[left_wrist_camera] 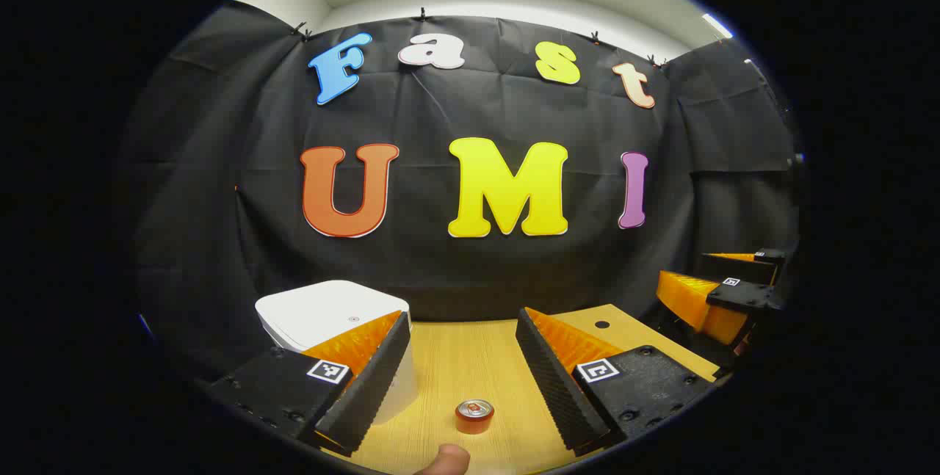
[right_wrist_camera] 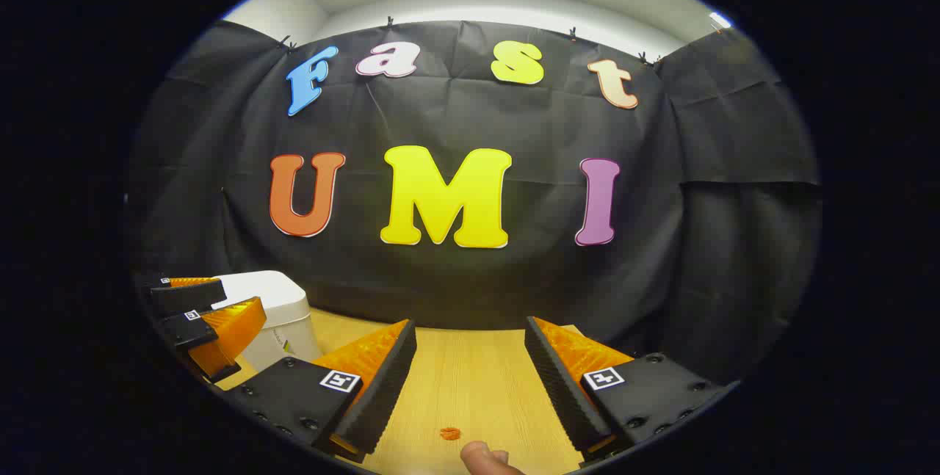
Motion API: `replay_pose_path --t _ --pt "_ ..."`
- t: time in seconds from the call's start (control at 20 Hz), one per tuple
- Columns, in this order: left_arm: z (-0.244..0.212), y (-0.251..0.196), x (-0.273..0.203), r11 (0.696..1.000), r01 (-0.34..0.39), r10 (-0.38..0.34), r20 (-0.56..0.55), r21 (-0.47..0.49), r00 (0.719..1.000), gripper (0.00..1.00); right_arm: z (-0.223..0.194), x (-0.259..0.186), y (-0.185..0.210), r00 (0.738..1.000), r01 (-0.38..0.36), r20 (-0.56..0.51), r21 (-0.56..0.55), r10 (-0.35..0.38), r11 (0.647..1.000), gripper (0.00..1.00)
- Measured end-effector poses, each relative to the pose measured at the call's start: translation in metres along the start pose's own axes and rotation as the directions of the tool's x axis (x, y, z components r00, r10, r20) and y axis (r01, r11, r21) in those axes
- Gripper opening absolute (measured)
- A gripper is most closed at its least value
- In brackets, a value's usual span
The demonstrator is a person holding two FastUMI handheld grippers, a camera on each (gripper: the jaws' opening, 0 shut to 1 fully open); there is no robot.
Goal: Press the lid of the desktop garbage bin to open it, pick up the crumpled paper on the desktop and throw it into the bin, then pick up the pop can on the desktop and drop it into the bin, and finally close the garbage bin lid.
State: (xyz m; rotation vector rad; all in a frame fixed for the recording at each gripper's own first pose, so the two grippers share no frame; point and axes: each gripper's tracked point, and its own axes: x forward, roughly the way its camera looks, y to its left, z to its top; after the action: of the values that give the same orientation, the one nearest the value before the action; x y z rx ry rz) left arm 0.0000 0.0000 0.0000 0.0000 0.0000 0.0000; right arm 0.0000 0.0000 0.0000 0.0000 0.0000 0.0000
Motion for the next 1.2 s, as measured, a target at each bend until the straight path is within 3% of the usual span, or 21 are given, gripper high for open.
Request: replay_pose_path --t 1.2 --pt "-0.005 0.015 0.02 1.0 -0.028 0.028 -0.003 0.005 1.0 0.96 0.001 0.02 0.007 1.0 -0.003 0.001 -0.019 0.003 1.0 0.94"
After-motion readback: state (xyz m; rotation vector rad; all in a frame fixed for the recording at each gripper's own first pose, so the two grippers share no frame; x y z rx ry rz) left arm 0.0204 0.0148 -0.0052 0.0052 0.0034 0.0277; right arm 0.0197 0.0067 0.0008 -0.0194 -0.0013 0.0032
